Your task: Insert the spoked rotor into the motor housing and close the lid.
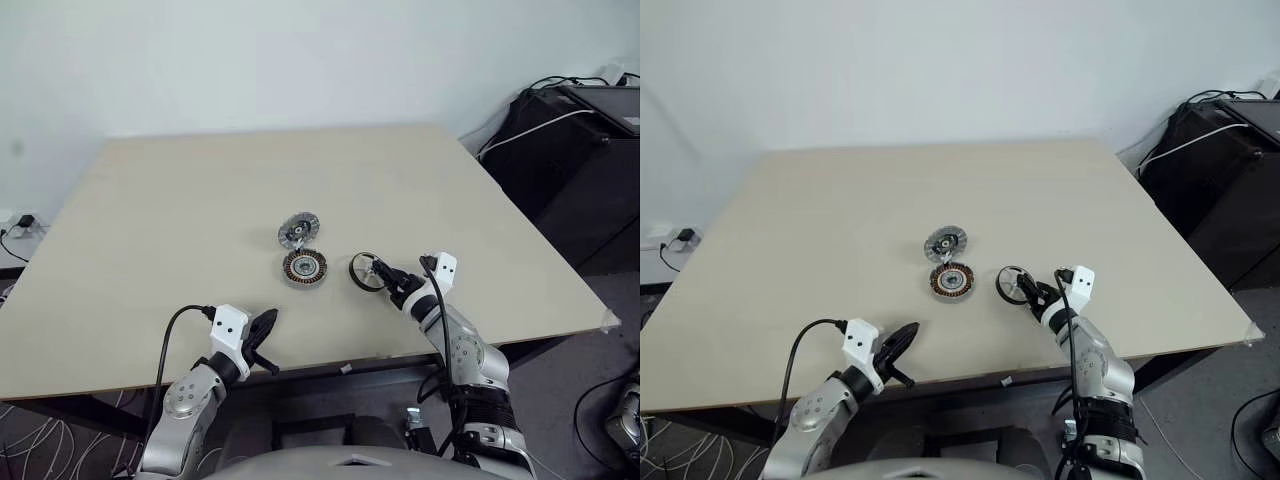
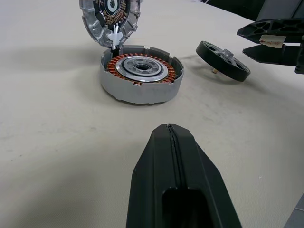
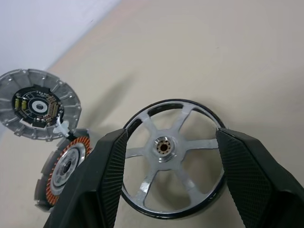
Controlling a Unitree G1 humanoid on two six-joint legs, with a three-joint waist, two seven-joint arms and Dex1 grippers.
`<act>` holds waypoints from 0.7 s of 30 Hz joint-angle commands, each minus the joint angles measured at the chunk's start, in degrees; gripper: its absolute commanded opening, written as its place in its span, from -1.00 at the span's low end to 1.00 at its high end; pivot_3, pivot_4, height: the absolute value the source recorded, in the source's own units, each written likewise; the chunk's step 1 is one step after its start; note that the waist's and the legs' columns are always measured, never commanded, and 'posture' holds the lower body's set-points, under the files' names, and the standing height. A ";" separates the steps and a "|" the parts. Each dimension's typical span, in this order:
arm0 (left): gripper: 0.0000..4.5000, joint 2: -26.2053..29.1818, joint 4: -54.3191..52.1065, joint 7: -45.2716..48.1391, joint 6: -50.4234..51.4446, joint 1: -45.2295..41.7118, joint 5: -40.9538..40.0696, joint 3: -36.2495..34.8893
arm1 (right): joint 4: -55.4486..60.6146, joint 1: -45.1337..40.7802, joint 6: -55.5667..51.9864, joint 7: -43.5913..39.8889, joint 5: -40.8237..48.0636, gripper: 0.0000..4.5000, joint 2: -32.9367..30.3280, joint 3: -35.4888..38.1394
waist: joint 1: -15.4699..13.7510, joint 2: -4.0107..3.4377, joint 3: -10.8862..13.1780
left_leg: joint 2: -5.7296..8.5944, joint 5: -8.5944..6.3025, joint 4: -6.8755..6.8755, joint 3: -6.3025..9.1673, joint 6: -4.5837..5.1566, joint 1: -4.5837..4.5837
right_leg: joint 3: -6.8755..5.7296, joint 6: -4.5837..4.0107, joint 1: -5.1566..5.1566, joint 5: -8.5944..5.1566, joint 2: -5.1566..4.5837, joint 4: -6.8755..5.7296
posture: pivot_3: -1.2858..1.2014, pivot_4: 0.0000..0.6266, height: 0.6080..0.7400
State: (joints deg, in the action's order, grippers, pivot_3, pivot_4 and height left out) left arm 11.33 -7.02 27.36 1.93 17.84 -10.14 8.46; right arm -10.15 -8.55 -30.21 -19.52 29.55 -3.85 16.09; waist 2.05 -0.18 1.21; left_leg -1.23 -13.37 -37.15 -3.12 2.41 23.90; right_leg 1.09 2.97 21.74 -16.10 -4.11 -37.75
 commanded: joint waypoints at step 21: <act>-1.00 -0.62 -2.08 -1.44 -1.18 0.31 0.08 0.34 | -3.97 -3.05 -0.98 -3.65 0.50 0.41 1.59 -3.93 | 0.18 -0.01 -0.02 | -0.02 -0.03 0.00 0.00 -0.06 -0.03 | 0.03 0.00 -0.01 0.00 0.02 -0.01 | 0.03 -1.00 1.00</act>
State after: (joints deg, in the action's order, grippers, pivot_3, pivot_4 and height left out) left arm 10.99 -7.03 26.17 1.91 18.48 -10.08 8.54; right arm -15.88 -11.76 -29.72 -21.32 28.41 -2.92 13.78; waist 2.23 -0.20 1.20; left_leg -1.26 -13.38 -37.15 -3.12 2.39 23.87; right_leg 1.13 2.97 21.73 -16.10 -4.09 -37.77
